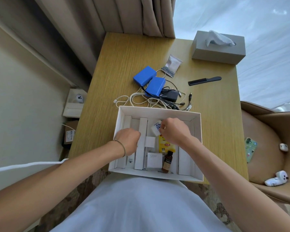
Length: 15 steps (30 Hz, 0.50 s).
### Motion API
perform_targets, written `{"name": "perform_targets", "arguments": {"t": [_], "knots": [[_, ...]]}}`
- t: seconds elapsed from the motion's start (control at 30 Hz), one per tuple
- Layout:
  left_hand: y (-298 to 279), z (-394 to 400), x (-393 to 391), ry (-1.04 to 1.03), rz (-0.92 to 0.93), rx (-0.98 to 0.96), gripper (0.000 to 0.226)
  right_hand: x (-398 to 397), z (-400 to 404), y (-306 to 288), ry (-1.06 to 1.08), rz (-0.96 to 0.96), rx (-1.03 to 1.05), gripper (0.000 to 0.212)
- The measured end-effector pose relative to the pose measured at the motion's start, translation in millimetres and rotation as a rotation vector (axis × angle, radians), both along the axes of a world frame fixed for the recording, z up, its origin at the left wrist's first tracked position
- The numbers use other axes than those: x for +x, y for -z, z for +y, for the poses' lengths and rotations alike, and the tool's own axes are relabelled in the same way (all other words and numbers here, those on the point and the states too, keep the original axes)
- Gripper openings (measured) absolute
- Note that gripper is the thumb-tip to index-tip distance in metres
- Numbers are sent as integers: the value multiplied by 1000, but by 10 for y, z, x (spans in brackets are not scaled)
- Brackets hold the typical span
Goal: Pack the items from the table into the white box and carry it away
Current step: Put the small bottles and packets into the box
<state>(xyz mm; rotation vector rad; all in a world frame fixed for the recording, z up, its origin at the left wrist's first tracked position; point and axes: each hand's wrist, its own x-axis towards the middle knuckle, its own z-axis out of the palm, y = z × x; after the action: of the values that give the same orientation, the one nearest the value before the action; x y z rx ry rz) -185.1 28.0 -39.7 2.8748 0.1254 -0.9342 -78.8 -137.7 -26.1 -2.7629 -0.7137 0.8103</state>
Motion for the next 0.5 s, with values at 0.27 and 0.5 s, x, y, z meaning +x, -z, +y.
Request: {"name": "perform_targets", "arguments": {"t": [0.27, 0.5], "knots": [[-266, -18, 49, -143, -473, -200, 18, 130, 78, -233, 26, -122, 193, 22], [-706, 2, 477, -195, -741, -342, 15, 558, 128, -639, 135, -191, 367, 20]]}}
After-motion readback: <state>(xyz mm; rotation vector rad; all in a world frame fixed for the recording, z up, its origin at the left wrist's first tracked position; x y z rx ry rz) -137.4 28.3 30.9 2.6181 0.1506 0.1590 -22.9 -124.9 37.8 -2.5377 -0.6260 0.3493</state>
